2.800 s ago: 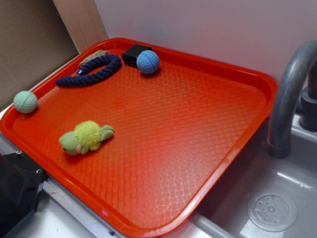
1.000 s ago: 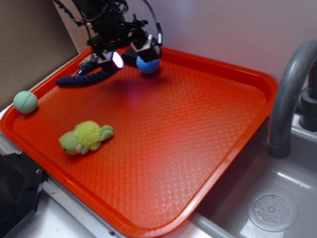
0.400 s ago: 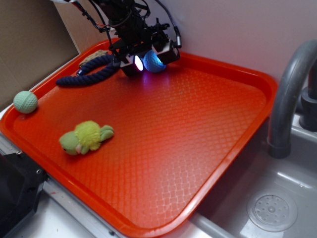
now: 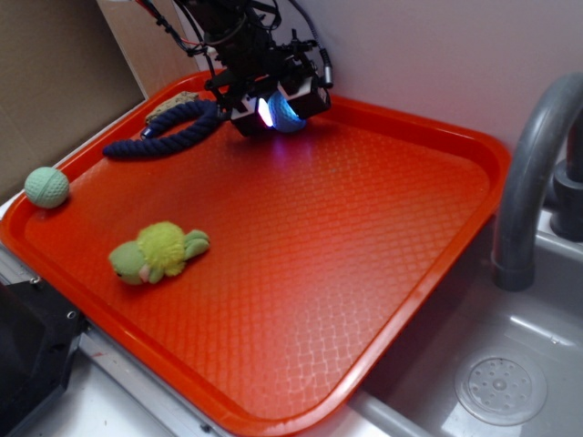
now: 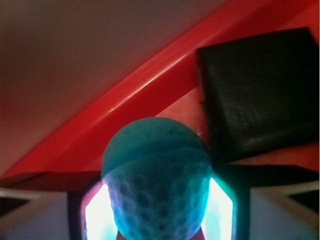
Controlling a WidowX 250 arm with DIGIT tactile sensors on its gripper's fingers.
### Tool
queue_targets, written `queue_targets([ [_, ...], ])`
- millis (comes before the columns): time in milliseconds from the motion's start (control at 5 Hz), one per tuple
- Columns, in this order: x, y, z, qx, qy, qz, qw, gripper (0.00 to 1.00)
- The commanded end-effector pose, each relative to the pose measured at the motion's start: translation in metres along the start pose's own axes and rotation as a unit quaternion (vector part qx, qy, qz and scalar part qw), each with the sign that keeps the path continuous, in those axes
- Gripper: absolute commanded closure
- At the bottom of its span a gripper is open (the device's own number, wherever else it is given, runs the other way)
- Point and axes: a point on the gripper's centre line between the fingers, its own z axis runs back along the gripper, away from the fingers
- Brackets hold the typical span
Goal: Grab the blue ball.
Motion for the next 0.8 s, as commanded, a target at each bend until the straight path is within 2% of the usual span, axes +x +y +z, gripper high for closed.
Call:
queue_targets([
  [0,-0.006,-0.007,0.077,0.05,-0.038,-0.17,0.984,1.0],
  [200,-0.032,0.004,0.134,0.055,-0.027,-0.191,0.98,1.0],
  [400,-0.053,0.006,0.168,0.064,0.006,-0.229,0.971,1.0],
  [600,-0.07,0.007,0.194,0.038,0.078,-0.275,0.957,1.0],
])
